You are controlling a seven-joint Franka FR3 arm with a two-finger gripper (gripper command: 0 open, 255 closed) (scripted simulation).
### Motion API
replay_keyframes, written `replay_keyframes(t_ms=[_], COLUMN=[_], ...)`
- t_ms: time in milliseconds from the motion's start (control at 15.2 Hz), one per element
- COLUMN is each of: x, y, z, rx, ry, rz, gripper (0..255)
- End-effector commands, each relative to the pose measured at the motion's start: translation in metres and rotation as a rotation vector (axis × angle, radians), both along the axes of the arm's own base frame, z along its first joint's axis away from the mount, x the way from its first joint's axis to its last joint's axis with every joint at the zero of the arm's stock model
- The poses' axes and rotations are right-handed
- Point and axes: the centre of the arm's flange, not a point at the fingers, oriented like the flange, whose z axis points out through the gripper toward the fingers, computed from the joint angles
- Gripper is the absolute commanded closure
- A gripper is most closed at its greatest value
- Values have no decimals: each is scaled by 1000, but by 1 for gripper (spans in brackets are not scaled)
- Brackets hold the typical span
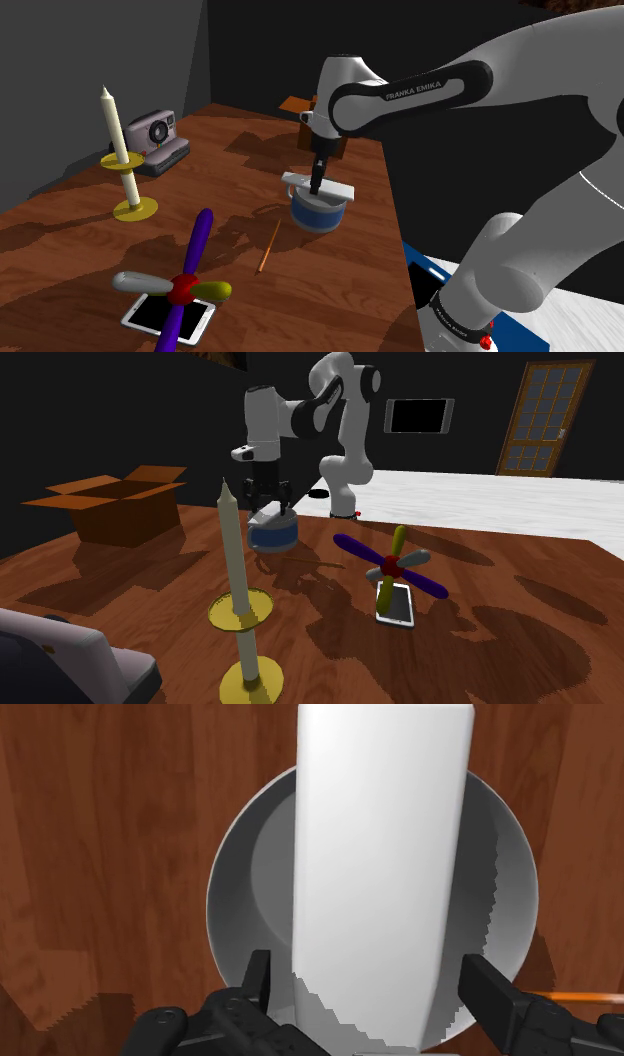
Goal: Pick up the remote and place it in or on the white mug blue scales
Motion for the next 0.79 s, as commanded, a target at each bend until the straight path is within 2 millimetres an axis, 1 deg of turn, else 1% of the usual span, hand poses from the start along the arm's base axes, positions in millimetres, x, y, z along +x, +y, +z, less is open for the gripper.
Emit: replay_keyframes(t_ms=[0,198,264,726], x=[0,0,0,0], y=[0,0,0,0], z=[0,39,50,50], rx=[0,0,0,0], ry=[0,0,0,0], rz=[0,0,0,0], gripper=[0,0,0,0])
